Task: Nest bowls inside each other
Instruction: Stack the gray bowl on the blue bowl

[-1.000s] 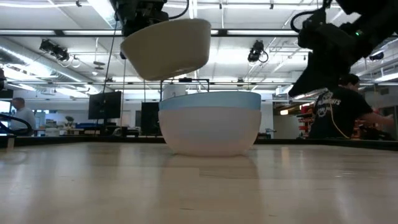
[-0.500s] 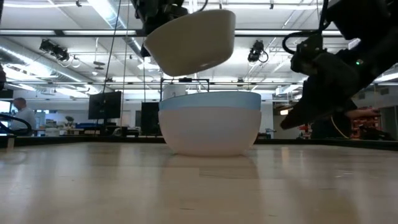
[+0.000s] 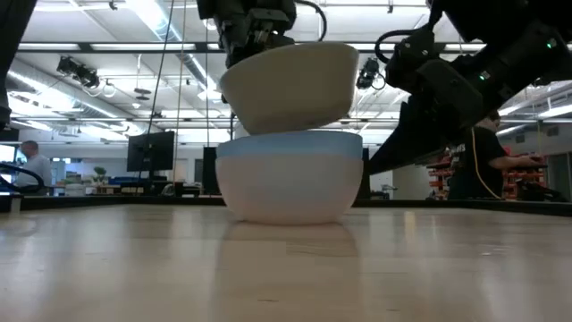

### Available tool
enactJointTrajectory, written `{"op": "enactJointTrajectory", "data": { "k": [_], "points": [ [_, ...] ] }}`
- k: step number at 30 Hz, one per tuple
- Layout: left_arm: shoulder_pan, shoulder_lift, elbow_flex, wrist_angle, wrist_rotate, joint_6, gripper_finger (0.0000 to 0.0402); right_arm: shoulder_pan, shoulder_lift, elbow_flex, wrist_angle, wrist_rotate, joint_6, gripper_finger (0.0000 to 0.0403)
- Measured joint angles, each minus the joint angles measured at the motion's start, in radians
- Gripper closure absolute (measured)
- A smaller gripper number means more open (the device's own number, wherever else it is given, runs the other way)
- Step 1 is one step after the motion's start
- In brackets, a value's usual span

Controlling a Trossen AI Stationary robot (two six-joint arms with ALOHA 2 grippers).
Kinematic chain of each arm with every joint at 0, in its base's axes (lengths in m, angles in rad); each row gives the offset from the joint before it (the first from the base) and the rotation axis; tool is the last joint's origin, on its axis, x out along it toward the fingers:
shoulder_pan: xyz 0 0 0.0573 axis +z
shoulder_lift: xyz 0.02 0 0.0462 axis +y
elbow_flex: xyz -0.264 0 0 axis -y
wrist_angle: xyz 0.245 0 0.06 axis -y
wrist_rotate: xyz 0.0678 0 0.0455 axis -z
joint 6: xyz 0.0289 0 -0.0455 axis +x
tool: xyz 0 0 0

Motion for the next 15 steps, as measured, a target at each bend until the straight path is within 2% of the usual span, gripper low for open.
{"op": "enactJointTrajectory", "data": {
  "k": [5, 15],
  "points": [
    [0.0, 0.03, 0.002, -0.002, 0.048, 0.0, 0.0381, -0.016, -0.002, 0.002, -0.001, 0.002, -0.019, 0.0401],
    [-0.002, 0.104, 0.002, -0.019, 0.071, 0.001, 0.0386, -0.035, -0.002, 0.002, -0.032, 0.002, -0.03, 0.0401]
  ]
}}
